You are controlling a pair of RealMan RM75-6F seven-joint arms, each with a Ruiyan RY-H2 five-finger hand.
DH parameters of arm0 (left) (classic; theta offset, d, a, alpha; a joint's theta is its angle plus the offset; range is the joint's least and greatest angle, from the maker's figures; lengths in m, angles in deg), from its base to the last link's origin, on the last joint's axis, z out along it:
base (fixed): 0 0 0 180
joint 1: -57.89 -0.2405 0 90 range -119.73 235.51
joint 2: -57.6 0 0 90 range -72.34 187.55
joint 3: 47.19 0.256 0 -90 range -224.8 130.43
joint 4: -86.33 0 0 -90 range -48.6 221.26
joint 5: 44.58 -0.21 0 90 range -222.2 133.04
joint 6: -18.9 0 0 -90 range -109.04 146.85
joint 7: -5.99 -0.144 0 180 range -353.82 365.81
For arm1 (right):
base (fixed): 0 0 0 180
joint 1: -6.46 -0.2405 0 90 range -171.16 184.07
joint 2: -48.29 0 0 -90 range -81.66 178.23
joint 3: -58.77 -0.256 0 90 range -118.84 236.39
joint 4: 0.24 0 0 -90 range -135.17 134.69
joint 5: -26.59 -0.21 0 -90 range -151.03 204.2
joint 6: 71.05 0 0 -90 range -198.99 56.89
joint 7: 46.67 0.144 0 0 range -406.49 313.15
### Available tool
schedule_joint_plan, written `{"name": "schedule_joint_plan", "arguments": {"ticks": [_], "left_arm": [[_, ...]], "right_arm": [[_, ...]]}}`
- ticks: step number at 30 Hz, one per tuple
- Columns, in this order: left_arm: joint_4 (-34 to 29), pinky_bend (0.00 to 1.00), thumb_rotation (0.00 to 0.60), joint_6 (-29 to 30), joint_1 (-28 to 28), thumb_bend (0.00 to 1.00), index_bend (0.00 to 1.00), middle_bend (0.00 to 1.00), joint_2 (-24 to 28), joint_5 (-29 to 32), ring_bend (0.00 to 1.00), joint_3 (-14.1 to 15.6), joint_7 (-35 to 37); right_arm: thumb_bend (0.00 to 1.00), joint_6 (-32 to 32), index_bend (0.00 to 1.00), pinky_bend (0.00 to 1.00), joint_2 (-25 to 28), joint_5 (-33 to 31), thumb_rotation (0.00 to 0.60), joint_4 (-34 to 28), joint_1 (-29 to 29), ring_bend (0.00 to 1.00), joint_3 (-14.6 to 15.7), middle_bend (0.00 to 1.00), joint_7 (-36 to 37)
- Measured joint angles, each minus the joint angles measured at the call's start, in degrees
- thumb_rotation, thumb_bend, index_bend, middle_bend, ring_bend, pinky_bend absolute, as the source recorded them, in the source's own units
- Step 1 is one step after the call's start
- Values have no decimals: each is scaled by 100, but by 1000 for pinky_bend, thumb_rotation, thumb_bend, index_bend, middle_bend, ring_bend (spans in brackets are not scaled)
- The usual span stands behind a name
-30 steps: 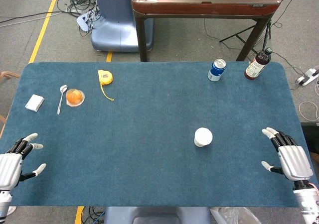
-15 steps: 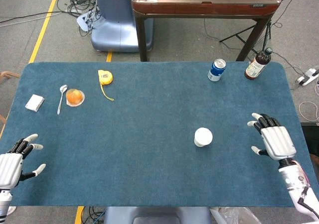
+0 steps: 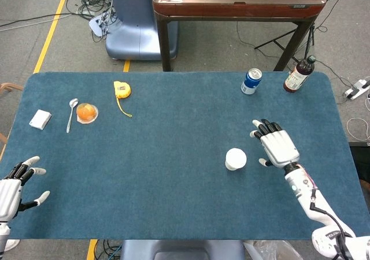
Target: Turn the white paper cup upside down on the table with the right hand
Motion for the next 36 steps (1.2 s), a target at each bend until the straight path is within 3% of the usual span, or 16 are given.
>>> {"name": "schedule_joint_plan", "arguments": {"ticks": [10,19,22,36], "left_arm": [[-12,420,600,-28,1,149,387,189,3,28,170,-4,10],[-27,420,600,-73,5,148,387,203,4,58,170,-2,-5],[-40,420,600,-85,7,148,387,208,9,75,170,-6,-3],[-86,420,600,-50,-8,149,387,208,37,33,169,3,63]], "right_arm": [[14,208,316,172,-161,-133,600,-55,-328,49,260,107,-447],[395,284,316,149,-258,-63,600,70,-411,18,549,95,-446],[460,283,316,145,-331,-13,600,165,-430,12,597,92,-393],[504,259,333,134,-421,93,600,230,-458,0,864,85,-353]]}}
